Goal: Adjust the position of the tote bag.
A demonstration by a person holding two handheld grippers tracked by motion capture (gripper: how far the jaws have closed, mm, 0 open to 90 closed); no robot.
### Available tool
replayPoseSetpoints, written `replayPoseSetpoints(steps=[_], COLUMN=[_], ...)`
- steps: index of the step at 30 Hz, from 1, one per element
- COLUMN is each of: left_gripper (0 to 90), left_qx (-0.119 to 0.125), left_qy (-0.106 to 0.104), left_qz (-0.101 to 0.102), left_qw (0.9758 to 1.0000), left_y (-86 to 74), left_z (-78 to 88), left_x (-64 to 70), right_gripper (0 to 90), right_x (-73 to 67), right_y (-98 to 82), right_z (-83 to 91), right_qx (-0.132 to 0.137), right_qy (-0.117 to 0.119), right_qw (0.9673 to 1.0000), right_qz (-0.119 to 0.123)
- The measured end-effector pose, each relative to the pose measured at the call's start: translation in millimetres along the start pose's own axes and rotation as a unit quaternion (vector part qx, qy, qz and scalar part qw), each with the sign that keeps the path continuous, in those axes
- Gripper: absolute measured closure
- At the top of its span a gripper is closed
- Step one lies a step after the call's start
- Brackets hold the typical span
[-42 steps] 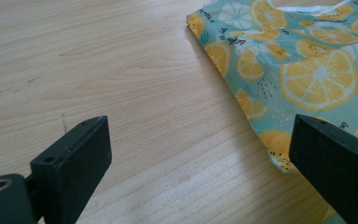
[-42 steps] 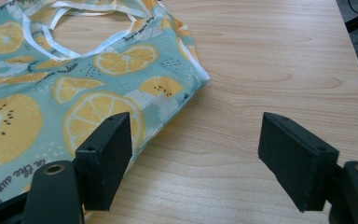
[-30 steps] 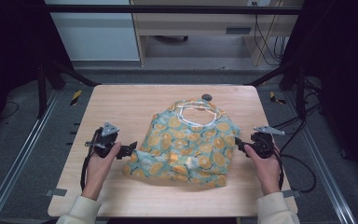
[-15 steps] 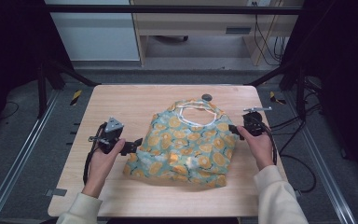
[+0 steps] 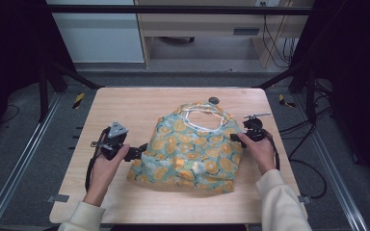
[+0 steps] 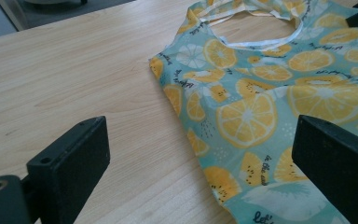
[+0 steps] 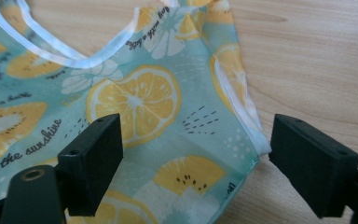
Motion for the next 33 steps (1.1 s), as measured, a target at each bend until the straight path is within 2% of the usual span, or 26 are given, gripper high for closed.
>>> replayPoseSetpoints(steps=[3,7,8,9,12,14,15,17,18,21,23,24,30,31,32,33], left_gripper=[3.8,3.8,3.8,3.8,3.9,3.9,4.0,4.0,4.0,3.9,3.9,4.0,4.2,4.2,4.2,4.3], left_qx=[-0.003,-0.010,-0.010,-0.014,-0.022,-0.032,-0.032,-0.046,-0.050,-0.066,-0.071,-0.085,-0.128,-0.128,-0.137,-0.141], left_qy=[-0.001,0.000,0.000,0.002,0.003,0.004,0.004,0.008,0.007,0.007,0.007,0.007,0.010,0.010,0.014,0.017], left_qz=[-0.005,-0.001,-0.001,0.001,0.006,0.006,0.006,0.010,0.010,0.014,0.015,0.024,0.044,0.044,0.046,0.040], left_qw=[1.0000,1.0000,1.0000,0.9999,0.9997,0.9995,0.9995,0.9988,0.9987,0.9977,0.9973,0.9961,0.9908,0.9908,0.9894,0.9890], left_y=[-0.4,-1.4,-1.4,-2.1,-2.5,-2.6,-2.6,0.1,1.2,5.9,7.1,10.9,18.7,18.7,20.5,20.9], left_z=[0.3,-1.3,-1.3,-2.0,-3.2,-5.9,-5.9,-11.1,-12.3,-19.9,-22.1,-29.2,-56.6,-56.6,-64.8,-68.4], left_x=[2.3,0.6,0.6,-0.4,0.2,2.1,2.1,5.5,6.7,11.0,11.8,13.0,14.8,14.8,16.4,16.7], right_gripper=[29.5,50.3,50.3,64.0,80.5,87.4,88.2,88.8,88.8,88.6,88.6,88.2,87.0,87.0,86.7,86.7], right_x=[-3.2,-6.8,-6.8,-8.9,-11.3,-13.5,-15.2,-19.2,-21.7,-30.5,-33.1,-39.0,-51.0,-51.0,-54.0,-54.1], right_y=[0.3,0.7,0.7,1.2,2.5,4.6,6.1,9.8,12.4,16.9,17.3,17.0,15.3,15.3,15.4,15.4], right_z=[-3.2,-6.4,-6.4,-7.6,-6.0,-1.9,1.2,8.5,12.8,24.8,27.8,31.6,34.5,34.5,35.2,35.4], right_qx=[-0.005,-0.009,-0.009,-0.005,0.002,0.013,0.021,0.041,0.058,0.084,0.089,0.099,0.114,0.114,0.115,0.117], right_qy=[-0.011,-0.014,-0.014,-0.010,-0.010,-0.005,-0.003,0.006,0.011,0.016,0.018,0.021,0.025,0.025,0.027,0.028], right_qw=[0.9999,0.9996,0.9996,0.9994,0.9990,0.9987,0.9985,0.9978,0.9967,0.9937,0.9929,0.9910,0.9863,0.9863,0.9853,0.9850], right_qz=[0.010,0.023,0.023,0.034,0.044,0.049,0.050,0.052,0.055,0.072,0.076,0.088,0.117,0.117,0.124,0.123])
Point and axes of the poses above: each handheld gripper's, and its own axes: z roughly backward along the jaws, y roughly out of its top, x roughly to its right, the point moved 6 cm from there along -z, roughly forward along the jaws, and after that the axes turned 10 degrees about z, right-handed, at the moved point
